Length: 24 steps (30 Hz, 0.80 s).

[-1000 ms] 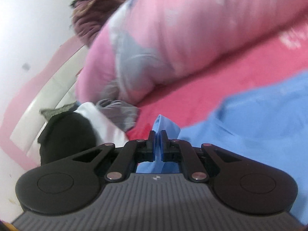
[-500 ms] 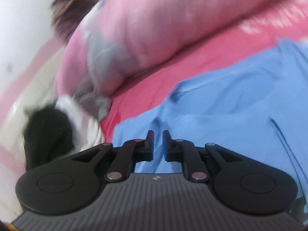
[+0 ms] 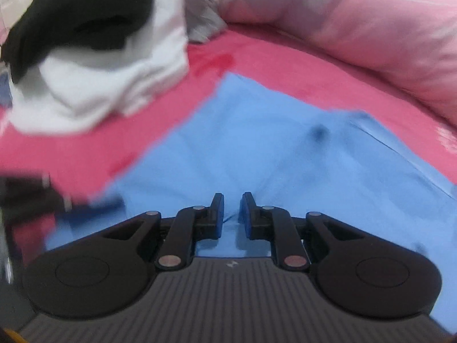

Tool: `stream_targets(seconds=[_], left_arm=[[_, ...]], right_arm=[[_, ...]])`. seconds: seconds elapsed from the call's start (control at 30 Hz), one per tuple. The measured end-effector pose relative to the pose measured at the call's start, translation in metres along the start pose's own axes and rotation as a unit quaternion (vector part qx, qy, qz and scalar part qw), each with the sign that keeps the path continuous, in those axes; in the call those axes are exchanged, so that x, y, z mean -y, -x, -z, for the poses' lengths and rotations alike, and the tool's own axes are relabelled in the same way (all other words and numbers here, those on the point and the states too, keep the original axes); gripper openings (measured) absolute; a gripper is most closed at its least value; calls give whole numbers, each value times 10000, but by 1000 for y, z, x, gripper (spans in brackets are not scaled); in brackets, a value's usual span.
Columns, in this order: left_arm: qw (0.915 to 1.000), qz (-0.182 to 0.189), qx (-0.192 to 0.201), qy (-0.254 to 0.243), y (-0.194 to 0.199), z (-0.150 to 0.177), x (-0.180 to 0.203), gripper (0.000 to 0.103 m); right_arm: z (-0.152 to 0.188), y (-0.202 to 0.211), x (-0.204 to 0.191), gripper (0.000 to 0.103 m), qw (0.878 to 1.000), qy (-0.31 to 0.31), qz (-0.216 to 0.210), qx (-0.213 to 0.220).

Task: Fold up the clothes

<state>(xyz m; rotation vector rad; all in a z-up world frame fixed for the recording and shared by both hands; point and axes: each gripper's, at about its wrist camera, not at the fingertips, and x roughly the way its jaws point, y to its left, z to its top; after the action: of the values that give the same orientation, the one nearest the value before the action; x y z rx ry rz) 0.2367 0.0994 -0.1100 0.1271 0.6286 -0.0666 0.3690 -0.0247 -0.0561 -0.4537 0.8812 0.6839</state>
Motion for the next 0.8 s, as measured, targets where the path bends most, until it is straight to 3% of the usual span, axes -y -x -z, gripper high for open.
stream_targets(seconds=[0.07,0.13,0.2,0.33,0.4,0.53,0.67,0.8], left_arm=[[10000,18,-4,23,0,0,-1,25],[10000,16,-7,26,1,-1,-1,26],[10000,8,4,38,4,-2,-1,26],[10000,-22,84,14,19,-3,-5,26],[9999,-36,137,17,22,-5,-6,26],[9998,56,184,101,14,-12,-4,27],[9999,94,-69,54,-3,-7,1,28],[9998,135,-71,163,-4,-4,-2,29]], right_arm=[[15,15,13,14,9992,31,387,-121],[21,26,22,14,9987,-121,487,-77],[16,31,22,14,9989,-264,354,184],[-1,22,-5,14,9977,-20,-304,603],[-5,9,-18,14,9968,203,-486,594],[15,-8,-15,14,9978,545,-360,132],[14,9,13,17,9993,44,-360,113],[-7,5,35,33,9969,-604,-148,474]])
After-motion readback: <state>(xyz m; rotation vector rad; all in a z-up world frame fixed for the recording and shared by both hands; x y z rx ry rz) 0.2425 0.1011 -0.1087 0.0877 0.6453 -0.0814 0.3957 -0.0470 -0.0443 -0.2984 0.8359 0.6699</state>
